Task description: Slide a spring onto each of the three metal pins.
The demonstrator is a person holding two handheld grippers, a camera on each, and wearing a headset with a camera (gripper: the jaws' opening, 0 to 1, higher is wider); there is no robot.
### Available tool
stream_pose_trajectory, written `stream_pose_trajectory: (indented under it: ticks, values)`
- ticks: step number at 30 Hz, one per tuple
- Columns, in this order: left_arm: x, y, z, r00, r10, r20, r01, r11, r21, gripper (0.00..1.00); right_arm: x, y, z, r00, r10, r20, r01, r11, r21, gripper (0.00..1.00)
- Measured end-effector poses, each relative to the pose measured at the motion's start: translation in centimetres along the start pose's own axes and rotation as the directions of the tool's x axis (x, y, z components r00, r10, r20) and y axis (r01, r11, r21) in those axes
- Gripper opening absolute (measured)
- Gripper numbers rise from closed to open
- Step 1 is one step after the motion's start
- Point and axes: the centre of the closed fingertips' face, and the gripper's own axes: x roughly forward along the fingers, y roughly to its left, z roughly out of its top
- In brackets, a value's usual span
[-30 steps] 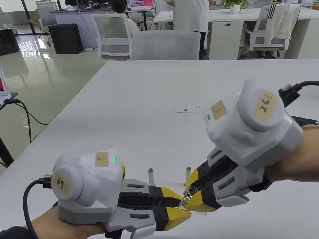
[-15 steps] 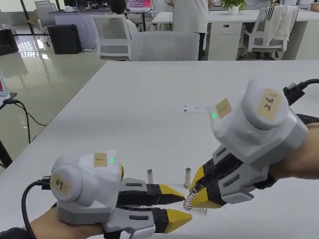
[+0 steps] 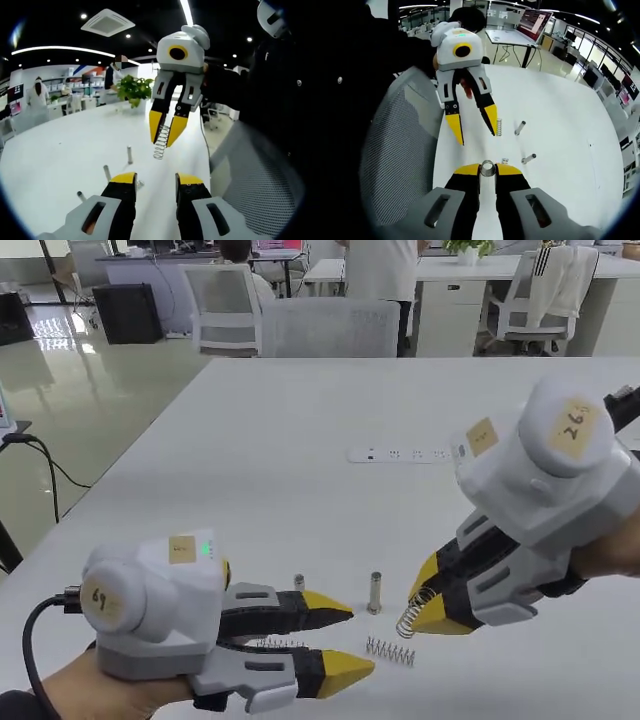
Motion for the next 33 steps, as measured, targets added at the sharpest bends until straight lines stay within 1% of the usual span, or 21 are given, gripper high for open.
stream_pose_trajectory:
  ticks: [9, 17, 27, 33]
  values:
    - [-1.5, 1.1, 0.2, 0.9986, 0.051, 0.017, -0.051, 0.999, -0.011, 0.31, -0.8, -0.9, -1.2, 0.9994, -0.03, -0.015, 0.031, 0.999, 0.026, 0.08]
    - [-2.8, 1.9, -0.1, 0.9945, 0.1, 0.031, -0.099, 0.995, -0.03, 0.35, -1.1, -1.1, -1.7, 0.9989, -0.041, -0.025, 0.041, 0.998, 0.038, 0.08]
    - [-3.9, 2.5, -0.3, 0.989, 0.143, 0.038, -0.141, 0.989, -0.051, 0.39, -1.6, -1.6, -2.6, 0.9976, -0.056, -0.041, 0.058, 0.997, 0.054, 0.08]
    - [-4.7, 2.9, -0.8, 0.9841, 0.172, 0.045, -0.168, 0.983, -0.077, 0.41, -2.1, -2.3, -3.2, 0.9962, -0.069, -0.052, 0.073, 0.995, 0.064, 0.08]
